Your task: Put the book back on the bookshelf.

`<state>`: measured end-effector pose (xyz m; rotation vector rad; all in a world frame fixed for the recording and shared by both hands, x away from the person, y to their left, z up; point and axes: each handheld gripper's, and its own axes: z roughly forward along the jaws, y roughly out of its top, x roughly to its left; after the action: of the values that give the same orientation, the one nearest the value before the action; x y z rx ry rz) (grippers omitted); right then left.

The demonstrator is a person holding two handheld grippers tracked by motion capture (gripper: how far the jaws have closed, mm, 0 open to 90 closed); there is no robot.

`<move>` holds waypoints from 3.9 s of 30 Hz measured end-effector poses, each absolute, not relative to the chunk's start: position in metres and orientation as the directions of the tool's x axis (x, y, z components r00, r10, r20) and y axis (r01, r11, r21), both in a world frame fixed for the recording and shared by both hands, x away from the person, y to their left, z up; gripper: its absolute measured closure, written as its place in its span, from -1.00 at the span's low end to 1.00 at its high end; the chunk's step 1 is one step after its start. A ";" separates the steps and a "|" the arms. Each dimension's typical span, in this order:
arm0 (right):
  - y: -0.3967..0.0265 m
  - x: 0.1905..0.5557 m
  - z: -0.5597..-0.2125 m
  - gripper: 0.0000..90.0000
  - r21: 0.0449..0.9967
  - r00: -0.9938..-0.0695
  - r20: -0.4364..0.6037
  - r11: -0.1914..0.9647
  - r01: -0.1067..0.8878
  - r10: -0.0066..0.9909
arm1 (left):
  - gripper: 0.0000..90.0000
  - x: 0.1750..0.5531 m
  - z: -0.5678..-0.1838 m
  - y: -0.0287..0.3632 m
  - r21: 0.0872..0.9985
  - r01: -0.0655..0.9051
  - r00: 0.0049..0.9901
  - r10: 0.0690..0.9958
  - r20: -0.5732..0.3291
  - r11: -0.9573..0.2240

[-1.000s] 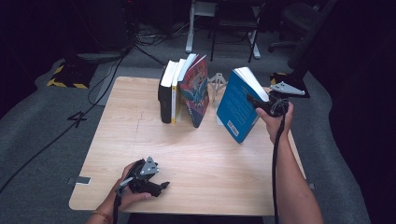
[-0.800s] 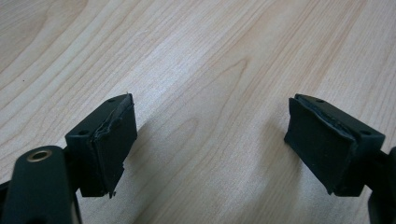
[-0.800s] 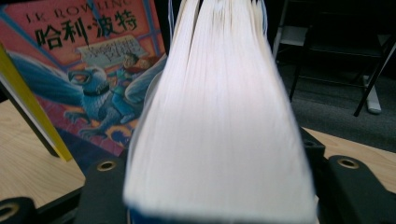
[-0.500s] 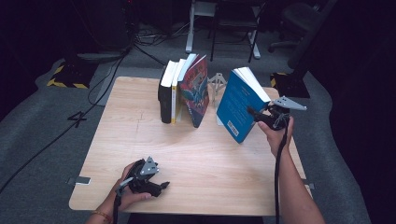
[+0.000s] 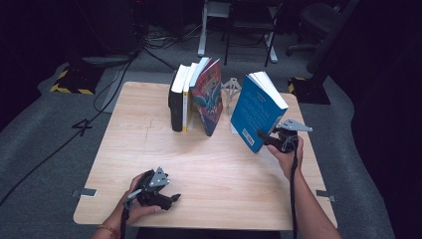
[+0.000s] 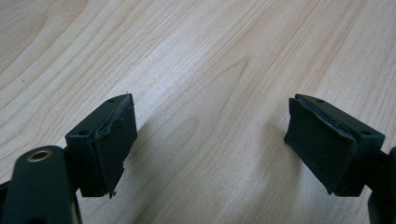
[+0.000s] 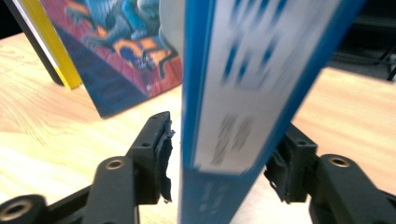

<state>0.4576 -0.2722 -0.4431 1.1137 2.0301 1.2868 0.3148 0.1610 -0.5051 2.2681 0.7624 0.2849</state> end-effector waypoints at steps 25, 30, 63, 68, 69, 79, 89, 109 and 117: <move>-0.236 0.482 -0.466 0.35 0.899 -0.374 0.038 0.132 0.417 0.927 | -0.63 0.315 -0.505 0.161 0.694 0.437 0.805 0.593 -0.017 -0.572; -0.228 0.492 -0.464 0.35 0.893 -0.345 0.038 0.123 0.432 0.938 | -0.63 0.315 -0.505 0.161 0.695 0.433 0.808 0.590 -0.017 -0.574; -0.221 0.502 -0.446 0.24 0.870 -0.396 -0.030 0.219 0.442 0.918 | -0.63 0.315 -0.505 0.161 0.694 0.429 0.812 0.584 -0.016 -0.578; -0.223 0.500 -0.439 0.22 0.867 -0.412 -0.049 0.244 0.435 0.910 | -0.63 0.315 -0.505 0.161 0.694 0.430 0.811 0.584 -0.016 -0.577; -0.223 0.499 -0.437 0.22 0.864 -0.419 -0.059 0.256 0.433 0.906 | -0.63 0.315 -0.505 0.161 0.695 0.430 0.811 0.584 -0.016 -0.577; -0.226 0.492 -0.426 0.12 0.857 -0.449 -0.082 0.293 0.423 0.890 | -0.63 0.315 -0.505 0.161 0.694 0.430 0.811 0.584 -0.016 -0.577; -0.235 0.477 -0.413 0.03 0.851 -0.481 -0.135 0.350 0.392 0.866 | -0.64 0.315 -0.505 0.161 0.694 0.428 0.813 0.582 -0.015 -0.579; -0.260 0.445 -0.399 -0.23 0.810 -0.574 -0.183 0.453 0.371 0.798 | -0.64 0.315 -0.505 0.160 0.694 0.428 0.813 0.582 -0.015 -0.580; -0.271 0.427 -0.398 -0.29 0.798 -0.614 -0.197 0.489 0.353 0.765 | -0.64 0.315 -0.505 0.160 0.693 0.428 0.813 0.582 -0.014 -0.580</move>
<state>0.4269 -0.2708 -0.3976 0.9179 2.1955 1.0005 0.3154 0.1603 -0.5050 2.2764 0.7386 0.2789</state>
